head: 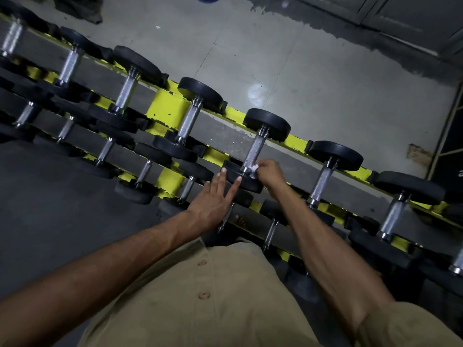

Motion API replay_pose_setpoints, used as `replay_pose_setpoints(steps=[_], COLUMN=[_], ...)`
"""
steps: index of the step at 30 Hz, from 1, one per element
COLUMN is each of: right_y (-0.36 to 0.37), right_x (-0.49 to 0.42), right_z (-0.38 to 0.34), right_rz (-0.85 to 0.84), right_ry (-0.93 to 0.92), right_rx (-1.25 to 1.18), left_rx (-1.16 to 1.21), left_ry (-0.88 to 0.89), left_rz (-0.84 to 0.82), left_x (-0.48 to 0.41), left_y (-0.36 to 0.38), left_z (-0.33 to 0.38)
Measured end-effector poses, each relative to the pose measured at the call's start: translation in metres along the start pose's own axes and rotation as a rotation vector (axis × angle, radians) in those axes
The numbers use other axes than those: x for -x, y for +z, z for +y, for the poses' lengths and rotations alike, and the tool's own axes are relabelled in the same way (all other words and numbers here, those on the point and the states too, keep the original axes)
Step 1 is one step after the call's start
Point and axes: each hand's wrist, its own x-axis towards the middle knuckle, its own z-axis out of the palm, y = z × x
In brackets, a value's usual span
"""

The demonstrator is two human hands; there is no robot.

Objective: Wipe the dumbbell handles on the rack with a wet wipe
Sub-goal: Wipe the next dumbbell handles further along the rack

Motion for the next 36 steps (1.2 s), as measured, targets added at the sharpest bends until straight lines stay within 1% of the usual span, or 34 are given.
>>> replay_pose_setpoints(steps=[2,3,4,6,9,12,14,15,16,17,19,21,22,23,25,26,29,31,33,36], right_y=[0.003,0.004,0.004,0.003,-0.005,-0.012,-0.015,-0.013,-0.009,-0.002,0.019,0.028,0.027,0.023,0.014,0.01,0.01,0.02,0.032,0.027], right_x=[-0.005,-0.006,-0.003,0.006,0.006,-0.027,-0.05,-0.053,-0.05,-0.04,-0.016,-0.004,-0.005,-0.01,-0.025,-0.031,-0.024,-0.002,0.017,0.022], right_z=[-0.01,-0.014,-0.016,-0.014,-0.012,-0.034,-0.051,-0.052,-0.047,-0.039,-0.017,-0.001,-0.003,-0.007,-0.019,-0.025,-0.036,-0.035,-0.021,-0.003], right_rz=[-0.046,-0.052,-0.06,-0.057,0.018,0.164,0.255,0.302,0.311,0.292,0.199,0.189,0.193,0.196,0.279,0.351,0.57,0.628,0.602,0.56], right_ry=[0.141,0.198,0.235,0.251,0.249,0.246,0.268,0.27,0.261,0.24,0.188,0.135,0.139,0.154,0.182,0.173,0.116,-0.018,-0.178,-0.435], right_rx=[-0.385,-0.537,-0.635,-0.726,-0.834,-0.97,-1.015,-0.971,-0.886,-0.791,-0.608,-0.425,-0.414,-0.469,-0.575,-0.568,-0.388,-0.267,-0.108,0.277], left_rx=[-0.002,0.006,0.012,0.015,0.011,0.019,0.007,0.011,0.017,0.017,0.016,0.043,0.048,0.049,0.052,0.05,0.033,0.039,0.048,0.065], left_ry=[0.004,0.005,0.006,0.018,0.041,0.035,0.041,0.048,0.054,0.059,0.062,0.063,0.065,0.069,0.082,0.086,0.097,0.105,0.111,0.111], left_rz=[0.006,0.009,0.013,0.021,0.018,0.016,0.009,-0.006,-0.017,-0.015,-0.02,-0.046,-0.048,-0.05,-0.06,-0.064,-0.076,-0.062,-0.047,-0.037], left_x=[-0.002,-0.002,-0.002,-0.003,-0.003,-0.002,-0.002,-0.002,-0.001,-0.001,-0.001,0.0,0.0,0.001,0.0,0.0,0.002,0.001,-0.001,-0.002], left_y=[0.001,0.001,0.001,0.002,0.001,0.001,-0.001,-0.002,-0.003,-0.003,-0.003,-0.004,-0.004,-0.006,-0.009,-0.011,-0.013,-0.011,-0.008,-0.002], left_z=[-0.001,-0.002,-0.003,-0.004,-0.005,-0.004,-0.006,-0.007,-0.008,-0.009,-0.01,-0.011,-0.01,-0.01,-0.012,-0.013,-0.014,-0.014,-0.015,-0.015])
